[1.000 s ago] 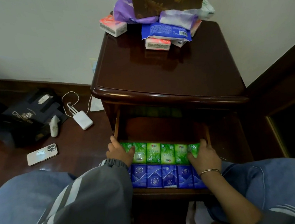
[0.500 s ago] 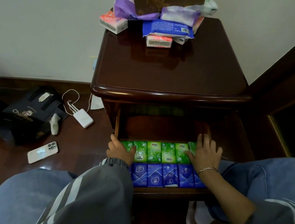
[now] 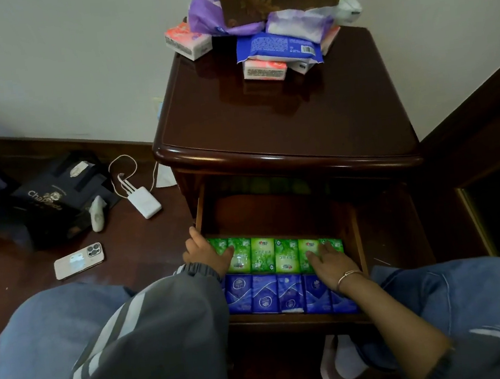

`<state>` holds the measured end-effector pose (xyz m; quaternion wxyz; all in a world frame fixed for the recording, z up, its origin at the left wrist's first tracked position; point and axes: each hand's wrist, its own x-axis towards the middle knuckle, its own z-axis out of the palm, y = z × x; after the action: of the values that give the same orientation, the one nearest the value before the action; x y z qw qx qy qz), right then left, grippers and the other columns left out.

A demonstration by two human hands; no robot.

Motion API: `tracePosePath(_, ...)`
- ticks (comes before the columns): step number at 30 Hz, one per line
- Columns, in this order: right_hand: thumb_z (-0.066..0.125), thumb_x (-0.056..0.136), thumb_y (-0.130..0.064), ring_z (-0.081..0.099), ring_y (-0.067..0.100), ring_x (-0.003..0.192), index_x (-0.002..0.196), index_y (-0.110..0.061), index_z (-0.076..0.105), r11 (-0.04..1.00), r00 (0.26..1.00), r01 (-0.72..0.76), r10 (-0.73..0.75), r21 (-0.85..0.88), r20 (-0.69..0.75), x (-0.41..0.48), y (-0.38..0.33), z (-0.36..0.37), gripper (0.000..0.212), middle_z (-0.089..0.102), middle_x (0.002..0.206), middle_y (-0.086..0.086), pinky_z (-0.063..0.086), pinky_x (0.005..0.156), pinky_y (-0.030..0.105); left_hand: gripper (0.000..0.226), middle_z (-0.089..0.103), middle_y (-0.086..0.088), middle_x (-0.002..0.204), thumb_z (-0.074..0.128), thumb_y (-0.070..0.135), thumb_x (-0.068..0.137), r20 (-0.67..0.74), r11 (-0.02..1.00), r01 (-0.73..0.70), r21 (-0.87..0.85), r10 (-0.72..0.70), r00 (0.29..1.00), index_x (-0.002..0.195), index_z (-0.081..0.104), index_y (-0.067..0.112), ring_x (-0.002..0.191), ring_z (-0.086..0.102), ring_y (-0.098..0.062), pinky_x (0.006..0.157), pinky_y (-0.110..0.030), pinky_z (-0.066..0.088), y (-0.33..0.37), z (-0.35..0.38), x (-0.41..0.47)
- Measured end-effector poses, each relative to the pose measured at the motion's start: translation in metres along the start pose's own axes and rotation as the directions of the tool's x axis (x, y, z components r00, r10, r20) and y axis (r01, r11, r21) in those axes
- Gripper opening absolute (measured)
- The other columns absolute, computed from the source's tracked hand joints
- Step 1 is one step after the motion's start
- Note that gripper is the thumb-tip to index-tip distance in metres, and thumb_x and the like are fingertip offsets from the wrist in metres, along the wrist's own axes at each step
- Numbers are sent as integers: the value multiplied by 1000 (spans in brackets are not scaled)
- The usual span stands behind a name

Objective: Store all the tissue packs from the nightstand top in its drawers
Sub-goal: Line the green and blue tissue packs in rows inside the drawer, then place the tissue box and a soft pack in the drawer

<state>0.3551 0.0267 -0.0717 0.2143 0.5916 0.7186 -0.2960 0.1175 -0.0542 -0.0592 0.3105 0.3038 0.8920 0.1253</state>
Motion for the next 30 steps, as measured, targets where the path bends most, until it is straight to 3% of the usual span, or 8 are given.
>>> tracePosePath(3,21,97,-53,21,25,144,148,-7,20,999,1000,0,0,-50,14,-4,5,-3,68,9,158,11,22,114,33,98,27,-14,147,63,45,86,19,1000,23,-5,-23,1000,151,-1,8,130,37,-37,104,-43,34,0,0,0)
tracePosePath(9,20,102,-37,5,24,147,147,-9,24,994,994,42,-52,100,101,-27,2,-21,53,13,158,13,10,117,32,88,31,-16,146,61,41,87,19,996,82,-40,-81,997,150,9,9,130,39,-38,106,-45,35,5,-4,-2)
tracePosePath(14,45,96,-38,38,19,134,137,-17,46,944,963,259,-238,204,-123,-67,-14,-69,46,40,147,4,31,104,25,48,47,-18,129,54,33,90,-235,994,20,-109,-45,971,129,44,7,117,50,-38,96,-47,39,21,-40,-1)
tracePosePath(18,61,88,-29,61,9,101,109,-21,67,814,776,553,-424,180,-467,-101,-23,-135,23,66,102,-8,38,77,7,25,53,-20,119,53,15,88,-525,909,-119,-401,-121,843,109,57,3,109,53,-38,92,-44,43,24,-85,1)
tracePosePath(20,63,86,-21,62,17,100,104,-14,68,799,600,601,-421,35,-681,-96,-20,-170,21,68,102,1,40,84,16,21,52,-22,118,53,8,87,-609,885,-171,-433,-148,780,106,58,2,106,53,-38,91,-41,41,19,-105,5)
tracePosePath(22,62,86,-21,55,28,116,114,-8,63,861,530,508,-329,-18,-781,-74,-14,-203,30,62,119,11,37,99,32,23,51,-24,117,52,3,87,-671,867,-231,-442,-149,726,108,57,-1,105,53,-39,92,-38,38,20,-124,9)
tracePosePath(26,48,89,-51,13,27,144,143,-21,33,985,713,168,-94,40,-695,-15,-14,-239,64,20,157,4,16,114,48,23,51,-25,114,50,0,85,-770,860,-365,-355,-48,637,107,57,-3,98,53,-37,85,-32,38,37,-156,20)
tracePosePath(30,24,87,-68,6,23,146,148,-32,18,999,775,42,-29,6,-631,23,-22,-236,71,11,159,-3,14,114,54,22,53,-21,111,50,0,85,-791,833,-517,-195,178,585,105,57,1,93,54,-27,77,-17,33,71,-180,34)
